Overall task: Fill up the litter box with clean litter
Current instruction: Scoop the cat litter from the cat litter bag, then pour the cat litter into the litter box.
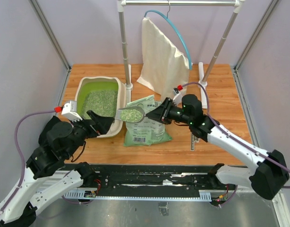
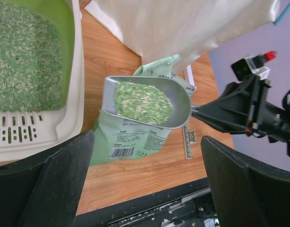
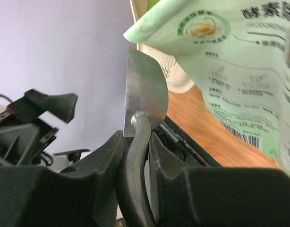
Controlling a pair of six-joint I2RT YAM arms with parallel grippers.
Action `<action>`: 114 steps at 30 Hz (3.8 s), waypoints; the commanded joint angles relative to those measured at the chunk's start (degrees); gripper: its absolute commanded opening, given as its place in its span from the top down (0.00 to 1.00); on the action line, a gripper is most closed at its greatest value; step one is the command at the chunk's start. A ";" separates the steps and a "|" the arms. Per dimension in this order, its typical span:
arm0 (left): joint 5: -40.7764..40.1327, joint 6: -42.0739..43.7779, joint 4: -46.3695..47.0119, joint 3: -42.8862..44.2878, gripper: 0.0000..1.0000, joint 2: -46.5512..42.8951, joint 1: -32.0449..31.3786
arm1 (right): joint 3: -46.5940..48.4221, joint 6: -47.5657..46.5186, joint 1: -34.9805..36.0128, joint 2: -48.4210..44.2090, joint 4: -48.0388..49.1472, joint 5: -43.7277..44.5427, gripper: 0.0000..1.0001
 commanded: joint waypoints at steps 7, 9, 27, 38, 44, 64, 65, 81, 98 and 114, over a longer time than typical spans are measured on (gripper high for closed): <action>0.00 -0.43 -3.78 5.10 0.00 -0.93 0.27 | 16.53 -2.54 7.73 16.65 8.44 11.15 0.99; 0.24 -0.37 -3.91 5.25 0.00 -1.04 0.27 | 20.00 -3.47 8.34 19.61 7.79 12.33 0.99; -2.44 2.02 -3.15 6.97 0.00 -0.55 0.27 | 59.00 -20.20 12.77 50.16 -13.09 21.60 0.99; -3.37 2.80 -2.77 6.77 0.00 -0.18 0.27 | 77.84 -25.24 13.97 64.26 -18.45 23.74 0.99; -3.59 3.05 -2.43 6.69 0.00 0.13 0.27 | 86.51 -26.92 13.97 69.53 -19.00 25.97 0.99; -1.66 2.72 -1.02 6.16 0.00 1.49 0.27 | 83.72 -35.70 10.40 66.13 -21.33 32.67 0.99; -1.45 2.62 -1.02 6.16 0.00 1.60 0.27 | 82.99 -36.08 10.38 65.34 -21.75 32.83 0.99; -0.14 1.56 -1.51 6.33 0.00 1.39 0.27 | 69.69 -37.22 12.72 54.24 -23.26 26.92 0.99; -1.03 1.75 -1.97 7.04 0.00 0.52 0.27 | 73.78 -44.50 19.32 55.50 -31.40 26.11 0.99; -1.10 1.40 -2.23 6.95 0.00 0.27 0.27 | 66.31 -54.96 19.51 44.52 -22.16 40.15 0.99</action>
